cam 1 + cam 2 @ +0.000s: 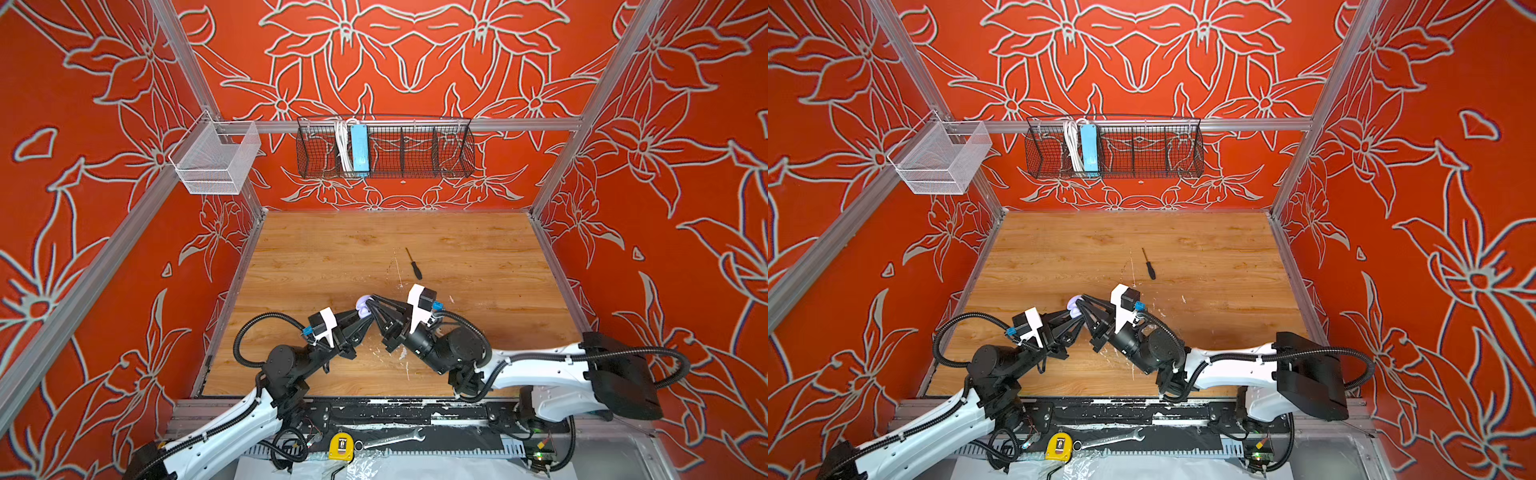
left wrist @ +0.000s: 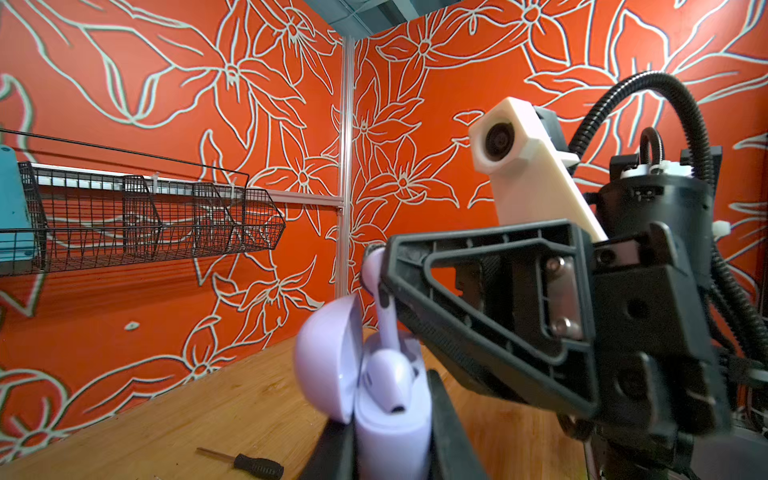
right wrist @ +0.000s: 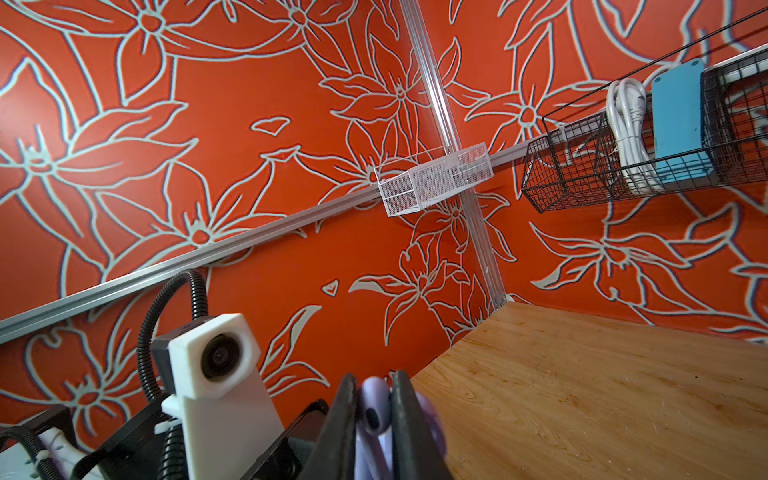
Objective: Insert the wireless bluetooth earbuds into the charging case
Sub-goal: 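Lower the earbud into the empty slot of the case with the right gripper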
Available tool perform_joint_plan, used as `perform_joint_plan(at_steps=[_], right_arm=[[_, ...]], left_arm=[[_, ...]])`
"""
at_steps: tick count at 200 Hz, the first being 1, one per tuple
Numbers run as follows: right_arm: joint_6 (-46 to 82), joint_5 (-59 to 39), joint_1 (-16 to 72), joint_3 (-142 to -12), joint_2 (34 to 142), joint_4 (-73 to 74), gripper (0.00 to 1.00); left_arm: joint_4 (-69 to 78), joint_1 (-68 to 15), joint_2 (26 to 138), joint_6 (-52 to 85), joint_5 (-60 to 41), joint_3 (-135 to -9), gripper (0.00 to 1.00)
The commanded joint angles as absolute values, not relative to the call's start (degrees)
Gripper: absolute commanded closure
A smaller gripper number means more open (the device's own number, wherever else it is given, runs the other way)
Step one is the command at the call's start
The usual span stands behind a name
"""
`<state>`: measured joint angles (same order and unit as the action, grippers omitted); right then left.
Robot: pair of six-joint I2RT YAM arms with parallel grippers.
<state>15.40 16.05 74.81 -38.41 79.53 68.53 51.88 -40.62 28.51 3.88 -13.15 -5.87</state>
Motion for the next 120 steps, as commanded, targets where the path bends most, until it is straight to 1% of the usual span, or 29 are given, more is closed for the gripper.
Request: perform_joint_plan(at_steps=[1, 58, 120], right_arm=[[15.4, 17.4, 74.6, -36.9, 80.3, 71.8, 0.88], [16.7, 18.1, 74.6, -34.6, 80.0, 72.7, 0.88], [21.2, 14.4, 74.6, -33.4, 81.5, 74.3, 0.90]], left_arm=[[53.6, -41.0, 27.8, 3.8, -13.7, -6.1, 1.00], [53.7, -41.0, 27.7, 3.8, -13.5, -6.0, 1.00], [53.5, -41.0, 27.6, 3.7, -13.2, -6.0, 1.00]])
